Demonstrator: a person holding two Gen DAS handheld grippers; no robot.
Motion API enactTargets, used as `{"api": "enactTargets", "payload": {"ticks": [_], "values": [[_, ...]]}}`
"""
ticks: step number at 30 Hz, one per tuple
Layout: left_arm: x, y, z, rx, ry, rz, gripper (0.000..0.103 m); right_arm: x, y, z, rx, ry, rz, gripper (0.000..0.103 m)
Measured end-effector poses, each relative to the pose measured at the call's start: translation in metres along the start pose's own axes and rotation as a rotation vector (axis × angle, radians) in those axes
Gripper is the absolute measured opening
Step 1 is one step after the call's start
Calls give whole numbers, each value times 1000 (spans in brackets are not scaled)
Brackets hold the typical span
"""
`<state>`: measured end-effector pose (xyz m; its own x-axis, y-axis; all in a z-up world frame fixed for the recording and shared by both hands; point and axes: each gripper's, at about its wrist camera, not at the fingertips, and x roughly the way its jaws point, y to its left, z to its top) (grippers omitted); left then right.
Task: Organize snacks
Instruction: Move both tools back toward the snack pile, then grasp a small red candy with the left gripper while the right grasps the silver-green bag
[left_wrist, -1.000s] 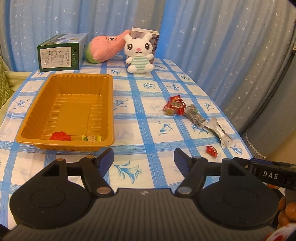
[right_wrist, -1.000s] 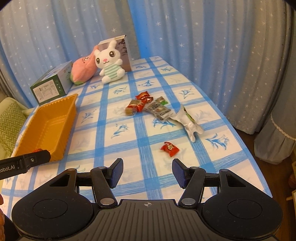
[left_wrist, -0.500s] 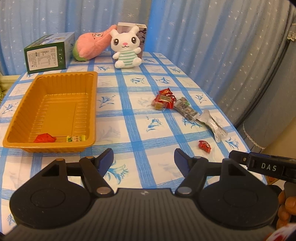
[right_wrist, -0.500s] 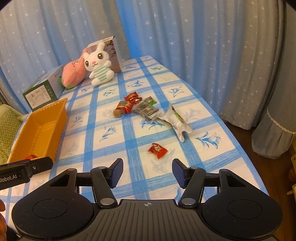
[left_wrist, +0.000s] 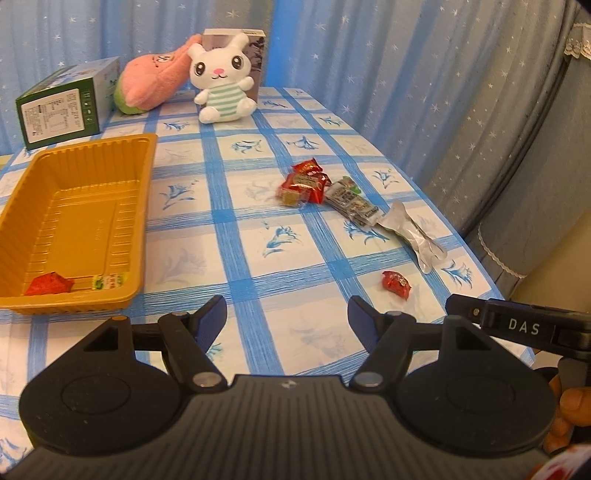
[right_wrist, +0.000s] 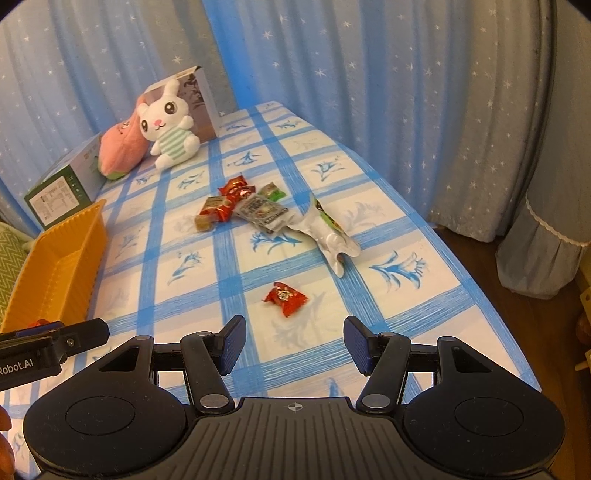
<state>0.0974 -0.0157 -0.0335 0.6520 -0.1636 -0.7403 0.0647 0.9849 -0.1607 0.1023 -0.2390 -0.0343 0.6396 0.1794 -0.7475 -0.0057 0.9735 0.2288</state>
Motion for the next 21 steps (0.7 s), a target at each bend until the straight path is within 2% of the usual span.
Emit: {"api": "enactTargets", "payload": {"ticks": [5,7,11,15,18,21], "values": [[19,-11,5,29,3,-42,66,7,-13,3,42,-39,5,59],[29,-16,8,41,9,-62,60,11,-18,4,42,-63,-9,59],[54,-27,15,82,27,-98,55,22,-30,7,65,-94,-34,59],[79,-36,17,75,70,-158,51,26,-39,14,94,-145,-51,59],[97,-47,17,83,101,-201,40,28,-43,20,106,-180,-59,59],[112,-60,14,94,120,-238,40,28,-49,24,130,-212,-68,59]]}}
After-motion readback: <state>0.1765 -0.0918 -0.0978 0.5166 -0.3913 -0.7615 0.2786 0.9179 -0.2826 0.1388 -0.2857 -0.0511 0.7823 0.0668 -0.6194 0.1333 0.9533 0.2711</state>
